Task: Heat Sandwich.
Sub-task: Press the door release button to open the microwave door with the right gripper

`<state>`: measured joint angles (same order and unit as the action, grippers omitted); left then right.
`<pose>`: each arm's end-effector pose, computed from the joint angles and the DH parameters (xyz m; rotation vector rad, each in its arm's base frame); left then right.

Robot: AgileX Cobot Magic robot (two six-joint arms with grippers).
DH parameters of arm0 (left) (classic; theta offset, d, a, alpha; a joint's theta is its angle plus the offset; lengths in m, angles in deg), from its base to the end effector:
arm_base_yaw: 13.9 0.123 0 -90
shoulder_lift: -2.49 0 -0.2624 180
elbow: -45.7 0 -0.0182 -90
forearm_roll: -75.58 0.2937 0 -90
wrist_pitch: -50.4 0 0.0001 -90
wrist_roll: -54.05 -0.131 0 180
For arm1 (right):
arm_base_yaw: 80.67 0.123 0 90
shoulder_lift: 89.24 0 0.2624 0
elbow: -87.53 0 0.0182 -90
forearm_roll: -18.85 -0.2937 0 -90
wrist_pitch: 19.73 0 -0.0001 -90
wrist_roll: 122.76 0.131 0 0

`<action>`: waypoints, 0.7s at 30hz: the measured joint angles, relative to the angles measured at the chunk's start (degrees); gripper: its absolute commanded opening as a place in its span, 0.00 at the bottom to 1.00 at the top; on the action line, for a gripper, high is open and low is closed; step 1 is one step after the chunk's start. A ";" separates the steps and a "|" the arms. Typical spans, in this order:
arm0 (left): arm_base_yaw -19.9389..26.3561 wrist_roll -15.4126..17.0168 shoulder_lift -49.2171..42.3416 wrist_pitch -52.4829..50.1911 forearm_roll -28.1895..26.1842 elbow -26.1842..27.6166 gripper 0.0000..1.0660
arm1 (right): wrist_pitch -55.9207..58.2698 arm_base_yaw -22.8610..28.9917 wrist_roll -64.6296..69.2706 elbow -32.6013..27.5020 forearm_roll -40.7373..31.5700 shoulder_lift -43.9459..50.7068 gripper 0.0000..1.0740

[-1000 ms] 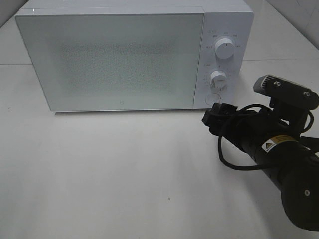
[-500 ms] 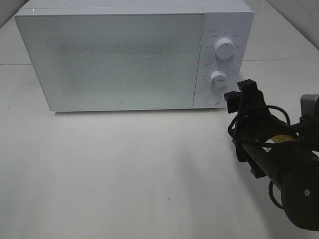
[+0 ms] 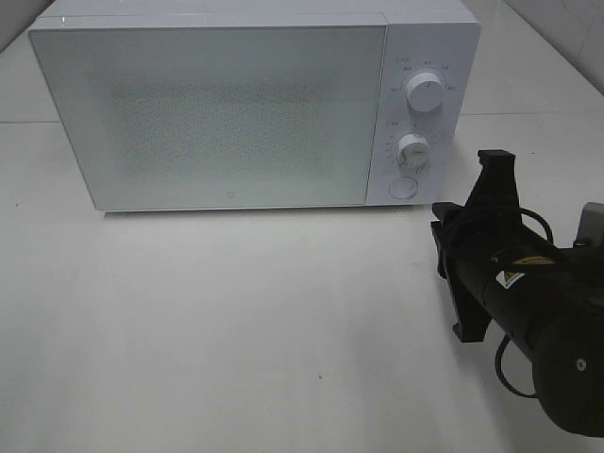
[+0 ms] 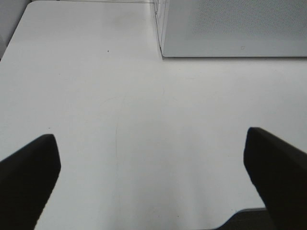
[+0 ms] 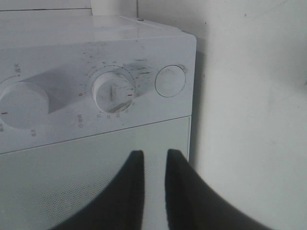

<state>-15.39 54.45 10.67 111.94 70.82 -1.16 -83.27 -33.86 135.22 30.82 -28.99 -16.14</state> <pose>0.0871 -0.0118 0.2852 0.0250 2.0339 -0.1199 0.2472 0.1364 0.0636 1.3717 1.4441 1.1180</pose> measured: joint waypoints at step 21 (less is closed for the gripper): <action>0.00 0.00 0.00 0.00 0.00 0.00 0.93 | 4.30 -4.47 -0.74 1.78 6.25 -2.35 0.00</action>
<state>-15.39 54.45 10.67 111.94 70.82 -1.16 -78.97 -38.33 134.47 32.59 -22.74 -18.49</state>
